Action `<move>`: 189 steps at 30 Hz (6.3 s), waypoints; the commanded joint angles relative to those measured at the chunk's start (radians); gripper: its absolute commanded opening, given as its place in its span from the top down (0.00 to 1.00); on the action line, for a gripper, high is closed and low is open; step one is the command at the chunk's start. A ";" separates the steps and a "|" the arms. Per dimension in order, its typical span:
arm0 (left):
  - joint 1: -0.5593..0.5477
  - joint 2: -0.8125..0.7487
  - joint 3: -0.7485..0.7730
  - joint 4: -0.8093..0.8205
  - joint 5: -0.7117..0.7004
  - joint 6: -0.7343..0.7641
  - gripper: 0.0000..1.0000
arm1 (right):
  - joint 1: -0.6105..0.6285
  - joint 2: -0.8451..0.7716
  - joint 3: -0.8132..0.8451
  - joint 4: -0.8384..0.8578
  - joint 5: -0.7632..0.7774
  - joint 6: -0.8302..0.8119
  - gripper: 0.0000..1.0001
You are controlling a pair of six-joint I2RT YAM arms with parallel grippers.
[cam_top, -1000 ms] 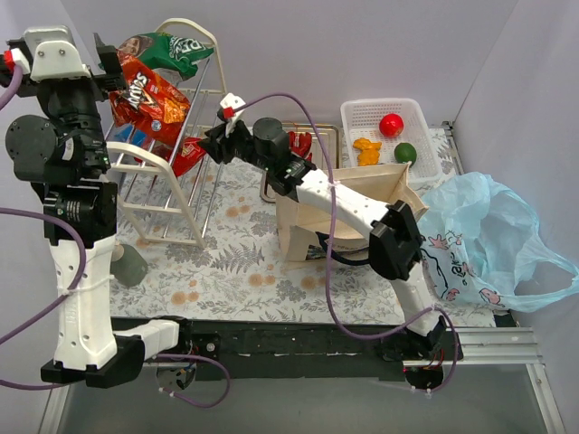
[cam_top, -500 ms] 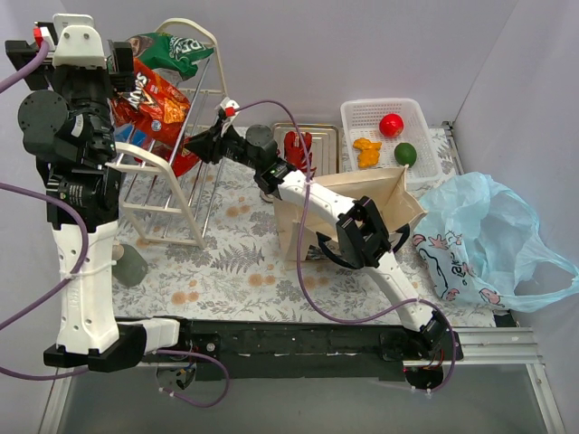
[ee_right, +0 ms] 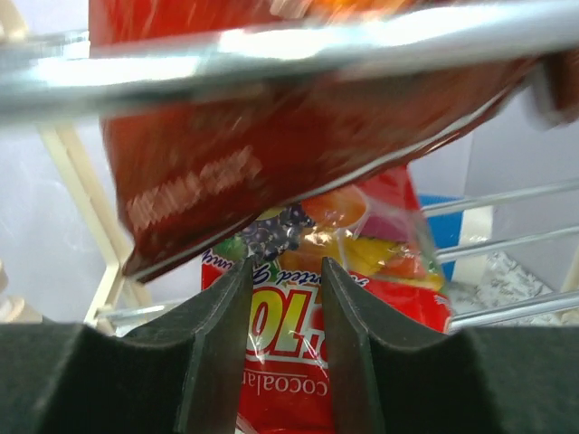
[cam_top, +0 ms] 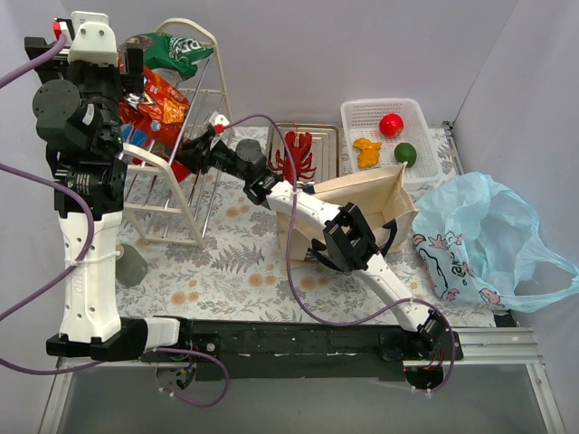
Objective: Untie the knot of the grocery bags and take out the mixed food
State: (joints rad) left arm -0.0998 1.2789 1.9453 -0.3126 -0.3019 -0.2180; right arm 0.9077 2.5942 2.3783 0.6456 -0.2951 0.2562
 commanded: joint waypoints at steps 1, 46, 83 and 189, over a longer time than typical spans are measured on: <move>0.005 -0.019 0.003 -0.008 0.015 -0.018 0.02 | 0.030 0.034 -0.010 -0.049 -0.004 -0.098 0.58; 0.566 0.309 0.250 -0.470 0.738 -0.621 0.02 | -0.335 -1.204 -1.191 -0.558 -0.160 -0.347 0.02; 0.640 0.438 0.133 -0.214 1.376 -0.831 0.57 | -0.371 -1.249 -1.222 -0.644 -0.133 -0.377 0.02; -0.046 0.243 -0.005 -0.077 1.058 -0.494 0.02 | -0.372 -1.283 -0.751 -1.210 0.728 -0.469 0.01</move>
